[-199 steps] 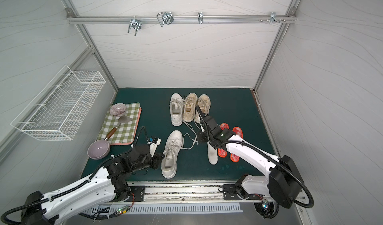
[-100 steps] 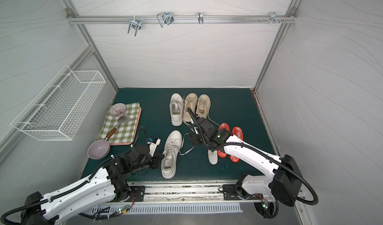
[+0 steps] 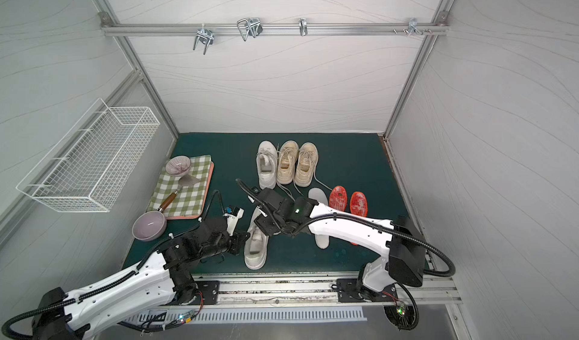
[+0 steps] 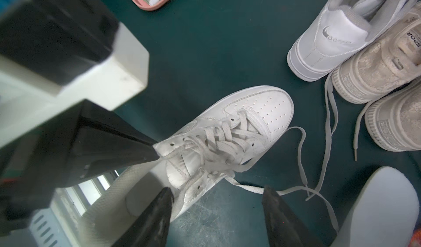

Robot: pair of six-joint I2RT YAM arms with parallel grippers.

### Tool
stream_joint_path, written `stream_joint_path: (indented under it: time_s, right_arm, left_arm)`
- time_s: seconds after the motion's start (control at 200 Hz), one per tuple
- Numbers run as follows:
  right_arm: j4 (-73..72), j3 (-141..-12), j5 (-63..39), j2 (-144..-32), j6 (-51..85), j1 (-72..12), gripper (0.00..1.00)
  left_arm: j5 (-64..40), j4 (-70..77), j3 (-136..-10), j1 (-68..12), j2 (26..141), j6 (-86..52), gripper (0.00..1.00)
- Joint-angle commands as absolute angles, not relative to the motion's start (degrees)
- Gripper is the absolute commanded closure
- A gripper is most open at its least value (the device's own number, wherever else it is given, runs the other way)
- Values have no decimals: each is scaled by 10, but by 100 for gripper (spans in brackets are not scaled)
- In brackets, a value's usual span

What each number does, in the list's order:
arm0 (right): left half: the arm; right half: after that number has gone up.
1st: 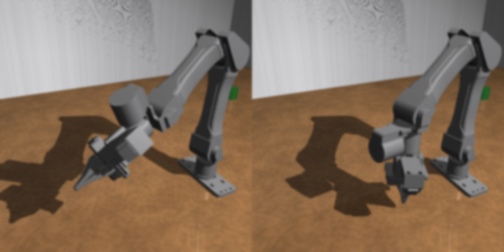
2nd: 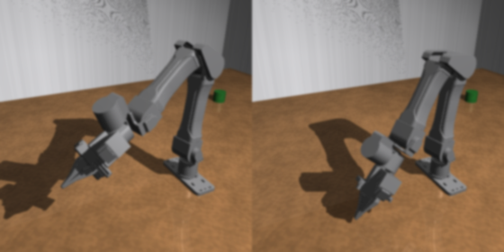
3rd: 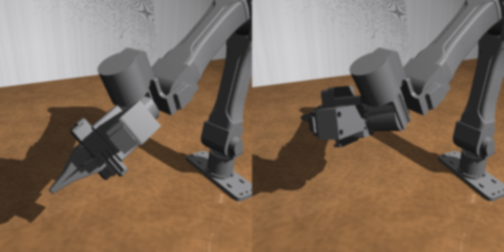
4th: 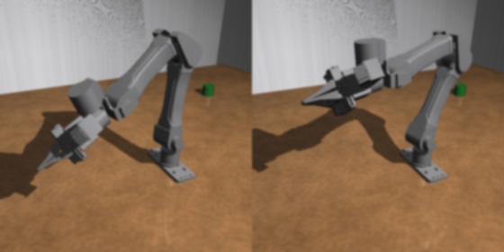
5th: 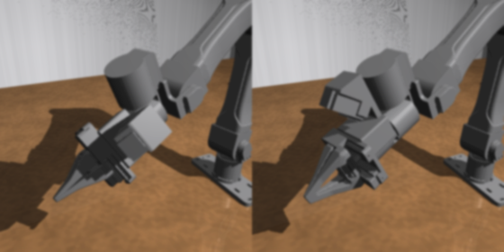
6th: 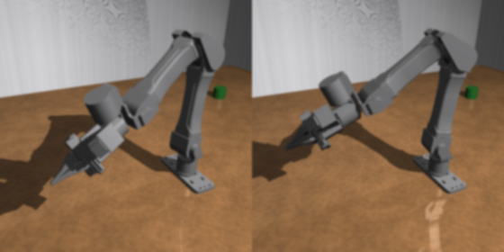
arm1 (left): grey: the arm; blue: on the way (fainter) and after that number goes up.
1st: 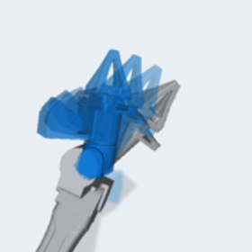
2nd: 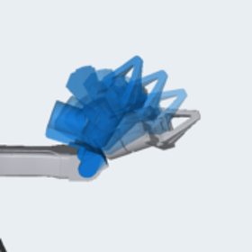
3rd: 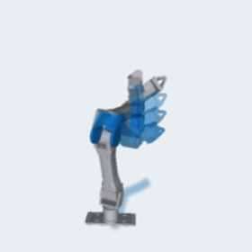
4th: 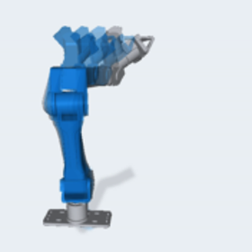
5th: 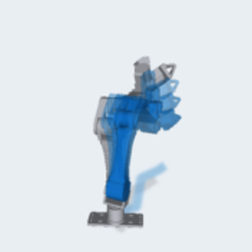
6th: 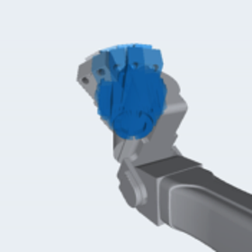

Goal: Remove the insole from the shoe
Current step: Untie the shoelace on the shoe.

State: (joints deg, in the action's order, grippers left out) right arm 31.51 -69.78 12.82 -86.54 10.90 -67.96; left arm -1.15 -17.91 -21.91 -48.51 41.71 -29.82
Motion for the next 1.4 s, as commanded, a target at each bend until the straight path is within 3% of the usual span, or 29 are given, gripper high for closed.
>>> stream_joint_path:
  time_s: [0.0, 0.43, 0.815, 1.165, 1.395]
  right_arm:
    - [351, -717, 144, -886, 95, -686, 37]
    - [348, -741, 148, -952, 105, -688, 51]
    - [346, -735, 228, -974, 117, -689, 64]
    - [328, -726, 293, -983, 148, -697, 64]
    - [304, -713, 318, -966, 170, -697, 71]
  left_arm:
    - [-20, -112, -241, -485, 403, -301, 100]
    - [-49, -98, -249, -485, 415, -301, 100]
    - [-65, -95, -259, -485, 423, -301, 100]
    - [-72, -91, -259, -487, 429, -304, 100]
    - [-71, -89, -256, -487, 430, -307, 100]
